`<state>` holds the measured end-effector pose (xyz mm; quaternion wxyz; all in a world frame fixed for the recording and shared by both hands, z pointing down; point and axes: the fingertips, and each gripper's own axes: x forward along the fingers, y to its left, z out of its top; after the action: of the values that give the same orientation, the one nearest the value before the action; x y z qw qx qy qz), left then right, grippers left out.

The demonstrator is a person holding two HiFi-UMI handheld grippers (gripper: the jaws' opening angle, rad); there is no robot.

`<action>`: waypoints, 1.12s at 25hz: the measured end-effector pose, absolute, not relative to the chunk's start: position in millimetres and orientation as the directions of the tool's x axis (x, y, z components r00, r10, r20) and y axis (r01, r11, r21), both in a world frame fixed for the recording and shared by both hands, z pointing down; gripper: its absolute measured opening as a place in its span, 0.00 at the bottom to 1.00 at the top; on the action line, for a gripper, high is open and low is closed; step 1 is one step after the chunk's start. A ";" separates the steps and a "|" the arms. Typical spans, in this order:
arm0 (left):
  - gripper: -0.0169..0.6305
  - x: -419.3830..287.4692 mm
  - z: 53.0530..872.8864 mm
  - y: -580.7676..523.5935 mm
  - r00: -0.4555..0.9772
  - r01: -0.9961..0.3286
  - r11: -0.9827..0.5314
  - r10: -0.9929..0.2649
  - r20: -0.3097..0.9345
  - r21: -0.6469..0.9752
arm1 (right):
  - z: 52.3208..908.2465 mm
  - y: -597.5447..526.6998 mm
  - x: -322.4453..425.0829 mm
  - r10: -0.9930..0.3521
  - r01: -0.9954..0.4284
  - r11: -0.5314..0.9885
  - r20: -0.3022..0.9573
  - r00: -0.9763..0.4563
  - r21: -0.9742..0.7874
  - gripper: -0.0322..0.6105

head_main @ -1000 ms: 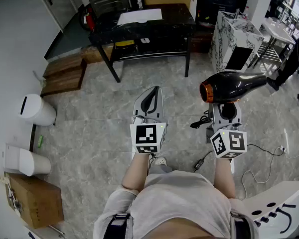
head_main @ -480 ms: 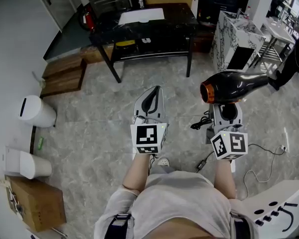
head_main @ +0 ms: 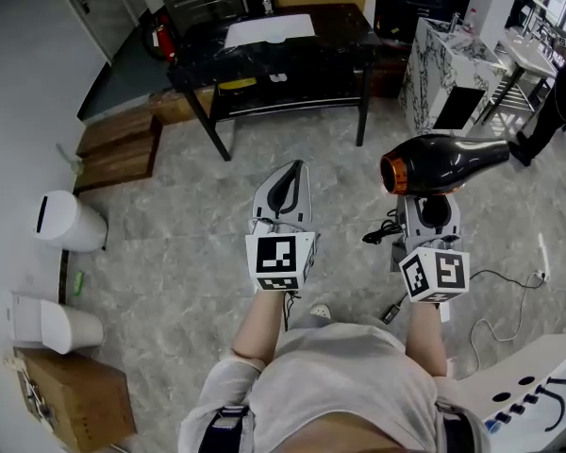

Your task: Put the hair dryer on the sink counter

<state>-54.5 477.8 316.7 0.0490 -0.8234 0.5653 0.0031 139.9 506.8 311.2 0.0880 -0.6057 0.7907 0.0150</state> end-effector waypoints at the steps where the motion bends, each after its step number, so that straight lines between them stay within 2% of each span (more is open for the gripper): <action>1: 0.05 -57.5 317.4 474.2 0.367 -0.929 -0.363 -0.928 -0.061 -0.076 | 311.3 504.2 136.5 -0.955 -0.961 0.264 -0.160 -0.248 -0.085 0.37; 11: 0.05 -56.5 318.2 408.3 0.400 -0.915 -0.393 -0.914 -0.067 -0.091 | 313.3 439.8 129.3 -0.955 -0.959 0.269 -0.157 -0.253 -0.092 0.37; 28: 0.05 1.5 312.1 188.5 0.357 -0.932 -0.346 -0.927 -0.114 -0.112 | 315.1 214.9 169.1 -0.911 -0.925 0.378 -0.186 -0.367 -0.028 0.37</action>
<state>1.5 188.5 312.1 0.0786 -0.8201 0.5666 0.0150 169.1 214.9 315.1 0.0855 -0.5562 0.8257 0.0406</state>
